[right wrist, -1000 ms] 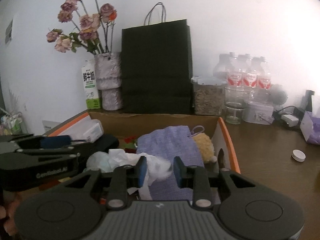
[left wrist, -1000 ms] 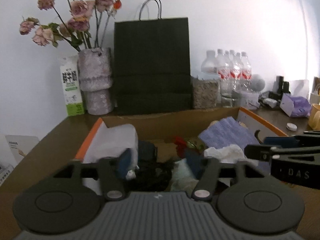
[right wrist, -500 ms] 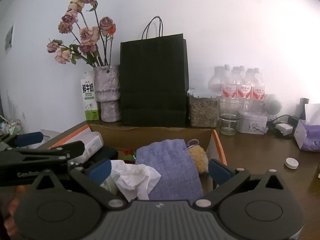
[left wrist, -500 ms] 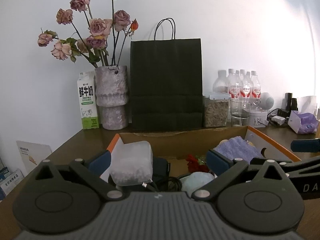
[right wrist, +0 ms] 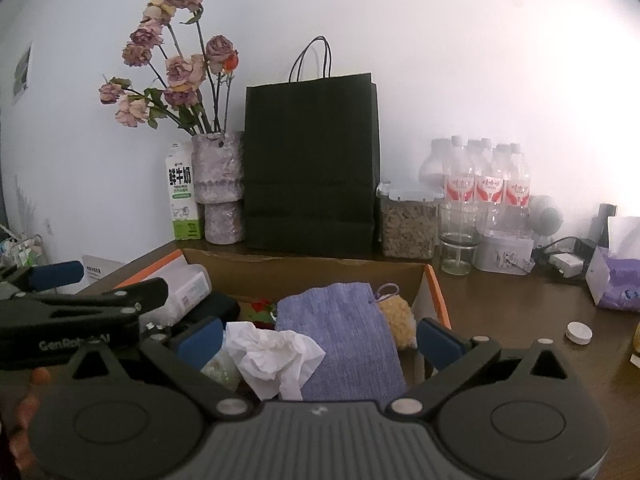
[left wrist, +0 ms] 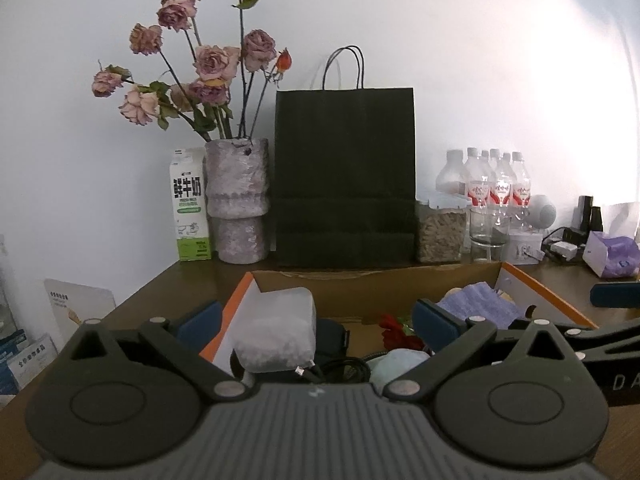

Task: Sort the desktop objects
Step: 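Withdraw the left tool from the box toward the white bottle cap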

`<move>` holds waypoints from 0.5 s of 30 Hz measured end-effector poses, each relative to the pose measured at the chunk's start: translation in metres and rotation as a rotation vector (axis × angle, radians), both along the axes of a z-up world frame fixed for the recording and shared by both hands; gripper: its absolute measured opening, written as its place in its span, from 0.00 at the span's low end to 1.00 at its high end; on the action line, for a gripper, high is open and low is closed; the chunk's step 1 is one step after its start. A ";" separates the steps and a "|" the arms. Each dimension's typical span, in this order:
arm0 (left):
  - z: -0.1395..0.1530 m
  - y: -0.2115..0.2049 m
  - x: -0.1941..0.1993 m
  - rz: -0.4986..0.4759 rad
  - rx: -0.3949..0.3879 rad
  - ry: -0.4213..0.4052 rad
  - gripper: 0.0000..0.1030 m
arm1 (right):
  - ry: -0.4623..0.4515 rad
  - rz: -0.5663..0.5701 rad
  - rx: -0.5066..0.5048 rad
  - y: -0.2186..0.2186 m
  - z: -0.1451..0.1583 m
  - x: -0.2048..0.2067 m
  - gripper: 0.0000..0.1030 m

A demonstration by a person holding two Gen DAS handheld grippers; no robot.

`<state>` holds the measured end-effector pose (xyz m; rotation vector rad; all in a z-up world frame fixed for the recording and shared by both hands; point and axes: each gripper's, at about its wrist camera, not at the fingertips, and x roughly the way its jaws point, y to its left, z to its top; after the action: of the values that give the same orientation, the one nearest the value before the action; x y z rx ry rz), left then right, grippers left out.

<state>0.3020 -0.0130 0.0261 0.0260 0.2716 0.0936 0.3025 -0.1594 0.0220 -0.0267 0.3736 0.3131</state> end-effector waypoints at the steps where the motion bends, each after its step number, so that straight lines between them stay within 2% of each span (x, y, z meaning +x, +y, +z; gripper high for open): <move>1: 0.002 0.000 -0.003 0.000 -0.001 0.000 1.00 | -0.001 0.002 -0.001 0.000 0.001 -0.002 1.00; 15: 0.014 -0.005 -0.043 -0.003 0.024 0.037 1.00 | 0.014 0.014 0.001 -0.018 0.013 -0.043 1.00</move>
<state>0.2589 -0.0180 0.0396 0.0521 0.3077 0.0934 0.2598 -0.1779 0.0352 -0.0266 0.3873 0.3270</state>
